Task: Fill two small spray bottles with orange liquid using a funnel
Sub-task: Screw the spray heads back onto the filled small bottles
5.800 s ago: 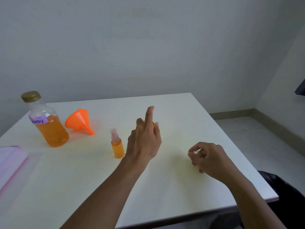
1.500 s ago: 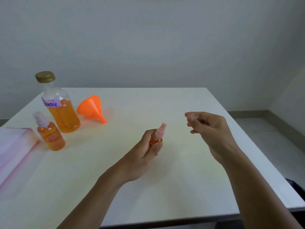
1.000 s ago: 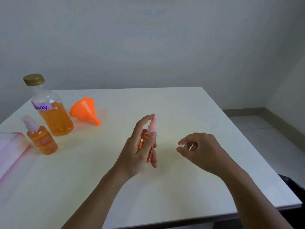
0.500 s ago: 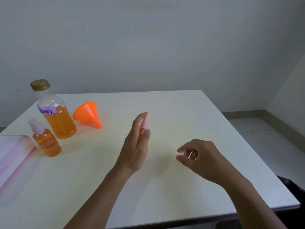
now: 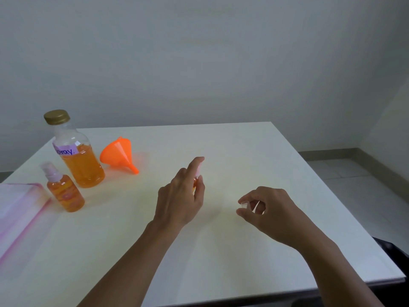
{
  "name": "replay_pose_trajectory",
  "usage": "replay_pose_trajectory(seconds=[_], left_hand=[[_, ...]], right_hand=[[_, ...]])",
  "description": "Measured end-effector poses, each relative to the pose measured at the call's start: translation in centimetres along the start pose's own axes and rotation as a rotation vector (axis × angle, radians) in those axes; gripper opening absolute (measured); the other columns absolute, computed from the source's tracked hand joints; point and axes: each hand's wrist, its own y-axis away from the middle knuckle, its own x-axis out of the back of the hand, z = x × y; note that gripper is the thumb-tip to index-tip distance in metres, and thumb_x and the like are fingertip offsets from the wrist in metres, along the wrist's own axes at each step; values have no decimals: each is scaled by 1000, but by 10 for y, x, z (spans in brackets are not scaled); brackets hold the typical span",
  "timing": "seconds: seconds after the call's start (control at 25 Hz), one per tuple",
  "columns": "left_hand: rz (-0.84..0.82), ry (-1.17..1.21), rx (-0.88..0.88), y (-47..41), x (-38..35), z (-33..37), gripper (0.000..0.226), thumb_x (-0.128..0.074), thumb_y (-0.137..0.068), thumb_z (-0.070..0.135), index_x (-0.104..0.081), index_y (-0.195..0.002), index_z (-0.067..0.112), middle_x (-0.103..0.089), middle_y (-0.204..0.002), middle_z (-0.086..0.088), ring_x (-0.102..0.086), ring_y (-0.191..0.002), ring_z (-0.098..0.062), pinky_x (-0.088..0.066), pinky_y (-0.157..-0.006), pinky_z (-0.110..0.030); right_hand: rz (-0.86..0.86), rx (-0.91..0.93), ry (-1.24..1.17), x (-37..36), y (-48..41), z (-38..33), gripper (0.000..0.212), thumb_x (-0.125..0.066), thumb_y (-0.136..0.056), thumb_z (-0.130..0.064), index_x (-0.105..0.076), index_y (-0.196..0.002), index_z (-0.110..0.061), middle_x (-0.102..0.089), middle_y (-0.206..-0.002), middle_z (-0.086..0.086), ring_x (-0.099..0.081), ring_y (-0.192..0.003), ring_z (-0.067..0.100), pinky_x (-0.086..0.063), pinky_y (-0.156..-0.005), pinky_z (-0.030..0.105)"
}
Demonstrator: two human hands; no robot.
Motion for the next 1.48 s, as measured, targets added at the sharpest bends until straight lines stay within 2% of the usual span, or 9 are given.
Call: replay_pose_trajectory(seconds=[0.2, 0.4, 0.56, 0.68, 0.8, 0.92, 1.08, 1.36, 1.48], left_hand=[[97, -121, 31, -17, 5, -1, 33, -22, -104, 43, -39, -131, 35, -58, -86, 4, -61, -62, -30, -45, -49, -30], [46, -138, 48, -14, 1, -4, 30, -19, -104, 40, -40, -123, 31, -59, -83, 2, -60, -60, -33, -47, -50, -32], [8, -78, 64, -8, 7, -4, 34, -21, -103, 43, -35, -133, 37, -68, -110, 9, -68, -84, -29, -53, -63, -38], [-57, 130, 109, -1, 22, 4, 38, -32, -102, 44, -24, -139, 39, -60, -135, 20, -65, -103, -21, -52, -76, -37], [-200, 344, 141, 15, 31, 6, 29, -40, -100, 42, -24, -123, 35, -63, -123, 1, -60, -74, -14, -48, -64, -32], [-308, 411, 137, 33, 35, 2, 35, -48, -96, 51, -29, -123, 40, -58, -113, 7, -59, -80, -7, -41, -58, -10], [-332, 528, 160, 50, 39, -4, 41, -52, -91, 55, -36, -127, 42, -55, -122, 16, -59, -103, -5, -46, -76, -11], [-267, 595, 152, 57, 44, -14, 40, -49, -92, 53, -41, -128, 38, -51, -121, 18, -54, -107, -2, -44, -80, -10], [-247, 637, 162, 56, 44, -15, 40, -49, -93, 52, -42, -128, 35, -52, -120, 16, -53, -106, -2, -44, -81, -8]], right_hand=[[8, 2, -8, 1, -1, -3, 19, -76, -88, -42, -76, -104, -33, -67, -87, -15, -59, -83, -4, -52, -68, 18], [21, -2, -24, 2, 0, -6, 17, -76, -88, -41, -76, -104, -34, -66, -88, -14, -60, -83, -5, -52, -68, 18], [39, 6, -53, 2, 2, -10, 13, -78, -87, -37, -76, -99, -34, -68, -86, -14, -61, -79, -1, -50, -64, 16], [132, 15, -238, 3, -1, -20, 14, -81, -86, -30, -77, -97, -36, -72, -84, -14, -65, -76, 2, -49, -65, 12], [260, 17, -499, 2, -10, -37, 21, -79, -89, -24, -74, -105, -36, -78, -91, -16, -73, -85, 2, -55, -77, 14], [304, 9, -720, -3, -16, -55, 26, -77, -90, -17, -72, -109, -33, -80, -98, -12, -76, -93, 4, -59, -83, 17], [248, 14, -643, -15, -18, -67, 28, -77, -90, -15, -73, -112, -31, -79, -95, -13, -77, -87, 3, -59, -80, 15], [161, 79, -587, -24, -20, -76, 24, -77, -89, -8, -79, -109, -21, -80, -84, -19, -75, -83, -1, -57, -78, 11], [228, 108, -519, -32, -22, -80, 29, -74, -90, -2, -80, -107, -24, -79, -85, -14, -72, -74, 7, -56, -72, 12]])
